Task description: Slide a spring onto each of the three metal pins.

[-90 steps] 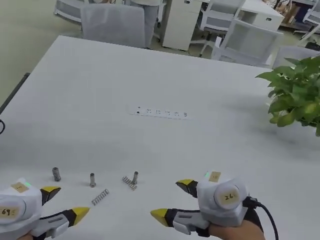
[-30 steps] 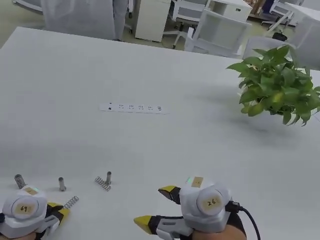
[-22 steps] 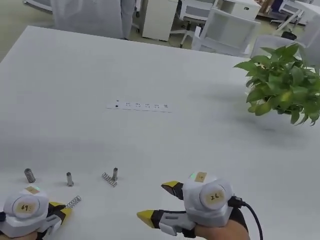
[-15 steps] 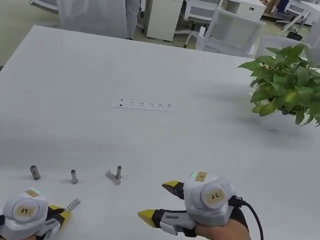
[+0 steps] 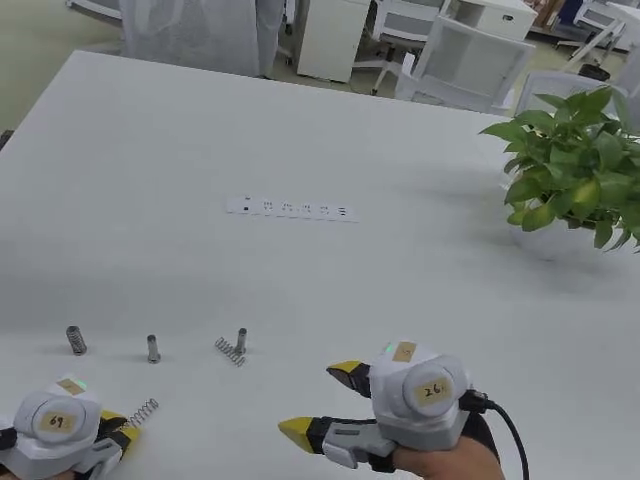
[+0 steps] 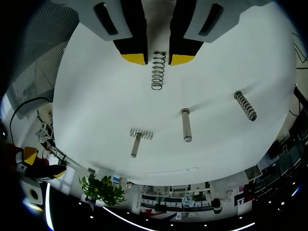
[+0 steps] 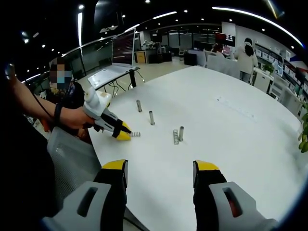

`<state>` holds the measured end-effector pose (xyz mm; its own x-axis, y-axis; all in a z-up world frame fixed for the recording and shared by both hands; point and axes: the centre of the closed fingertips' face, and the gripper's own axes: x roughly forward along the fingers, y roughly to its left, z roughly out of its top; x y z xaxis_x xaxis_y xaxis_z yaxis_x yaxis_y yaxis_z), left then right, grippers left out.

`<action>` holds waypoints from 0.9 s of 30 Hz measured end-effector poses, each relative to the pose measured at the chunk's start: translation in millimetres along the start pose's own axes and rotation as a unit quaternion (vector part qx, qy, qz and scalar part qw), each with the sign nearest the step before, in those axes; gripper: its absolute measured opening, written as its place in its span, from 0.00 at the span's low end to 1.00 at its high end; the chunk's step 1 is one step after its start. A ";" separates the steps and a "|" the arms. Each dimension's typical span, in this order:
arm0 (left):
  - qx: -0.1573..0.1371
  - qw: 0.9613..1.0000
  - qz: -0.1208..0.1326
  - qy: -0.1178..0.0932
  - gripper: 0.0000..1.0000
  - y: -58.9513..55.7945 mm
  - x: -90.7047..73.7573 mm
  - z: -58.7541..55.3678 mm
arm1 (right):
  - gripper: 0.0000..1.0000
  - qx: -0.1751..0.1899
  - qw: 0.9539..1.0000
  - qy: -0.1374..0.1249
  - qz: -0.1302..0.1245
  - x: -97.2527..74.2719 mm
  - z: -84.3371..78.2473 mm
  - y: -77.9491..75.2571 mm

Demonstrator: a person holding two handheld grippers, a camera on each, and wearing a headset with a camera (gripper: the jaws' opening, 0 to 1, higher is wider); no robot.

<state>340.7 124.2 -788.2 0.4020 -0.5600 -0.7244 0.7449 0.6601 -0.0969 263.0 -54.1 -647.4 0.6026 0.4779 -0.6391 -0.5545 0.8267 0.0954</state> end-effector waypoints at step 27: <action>0.000 0.999 0.011 -0.030 0.03 1.1 -30.7 6.3 | 0.52 0.003 1.000 0.002 0.021 7.8 -4.0 9.6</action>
<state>332.6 139.0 -761.7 0.4494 -0.5738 -0.6847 0.7350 0.6731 -0.0817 260.1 -43.7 -654.6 0.5768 0.5112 -0.6371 -0.5760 0.8076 0.1264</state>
